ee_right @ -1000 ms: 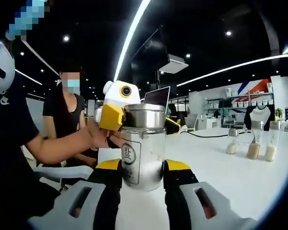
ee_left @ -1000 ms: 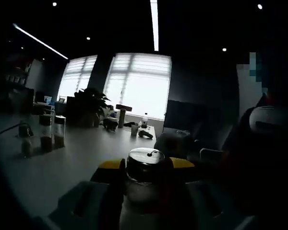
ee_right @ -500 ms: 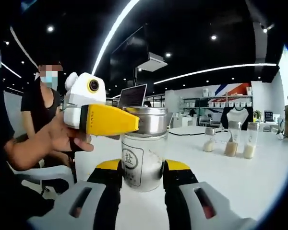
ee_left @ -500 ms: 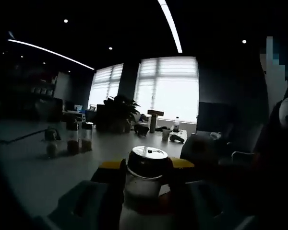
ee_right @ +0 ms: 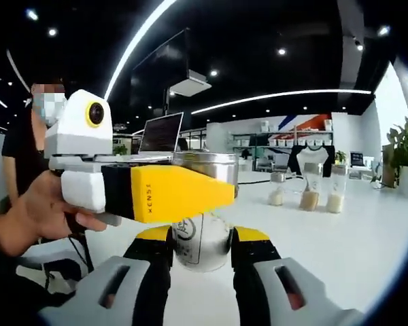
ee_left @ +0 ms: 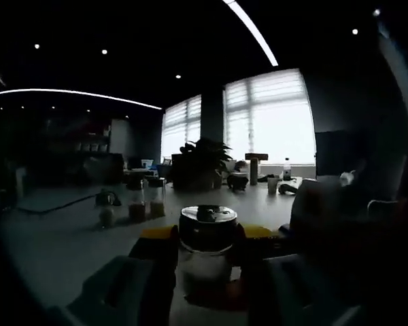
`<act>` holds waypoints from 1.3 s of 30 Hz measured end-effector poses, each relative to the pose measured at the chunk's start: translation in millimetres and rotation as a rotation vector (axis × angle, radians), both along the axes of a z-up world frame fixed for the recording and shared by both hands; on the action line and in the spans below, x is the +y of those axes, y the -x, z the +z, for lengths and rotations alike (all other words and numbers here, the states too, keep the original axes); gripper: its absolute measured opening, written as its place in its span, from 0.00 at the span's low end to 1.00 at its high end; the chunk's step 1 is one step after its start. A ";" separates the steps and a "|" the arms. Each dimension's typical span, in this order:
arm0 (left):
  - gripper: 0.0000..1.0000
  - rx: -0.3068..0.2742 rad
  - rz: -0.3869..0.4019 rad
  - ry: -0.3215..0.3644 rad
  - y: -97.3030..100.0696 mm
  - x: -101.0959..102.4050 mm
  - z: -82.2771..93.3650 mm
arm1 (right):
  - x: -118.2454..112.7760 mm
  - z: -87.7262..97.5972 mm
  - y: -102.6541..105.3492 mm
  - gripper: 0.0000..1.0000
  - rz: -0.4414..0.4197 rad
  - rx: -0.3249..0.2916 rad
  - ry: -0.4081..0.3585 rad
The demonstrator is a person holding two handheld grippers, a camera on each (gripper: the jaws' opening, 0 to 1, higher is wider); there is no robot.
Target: Rotate the seasoning bottle until the label or dispensing opening points toward the visible target arrow and the bottle remains upright within the marked orientation range
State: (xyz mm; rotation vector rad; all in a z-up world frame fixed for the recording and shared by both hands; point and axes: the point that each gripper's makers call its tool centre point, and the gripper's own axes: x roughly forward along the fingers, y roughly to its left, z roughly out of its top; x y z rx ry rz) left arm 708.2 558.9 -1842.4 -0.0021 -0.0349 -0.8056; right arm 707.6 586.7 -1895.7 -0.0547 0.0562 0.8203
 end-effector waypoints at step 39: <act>0.34 0.037 0.098 -0.096 -74.2 59.4 -39.2 | -41.6 8.5 -16.0 0.29 0.056 -0.057 0.006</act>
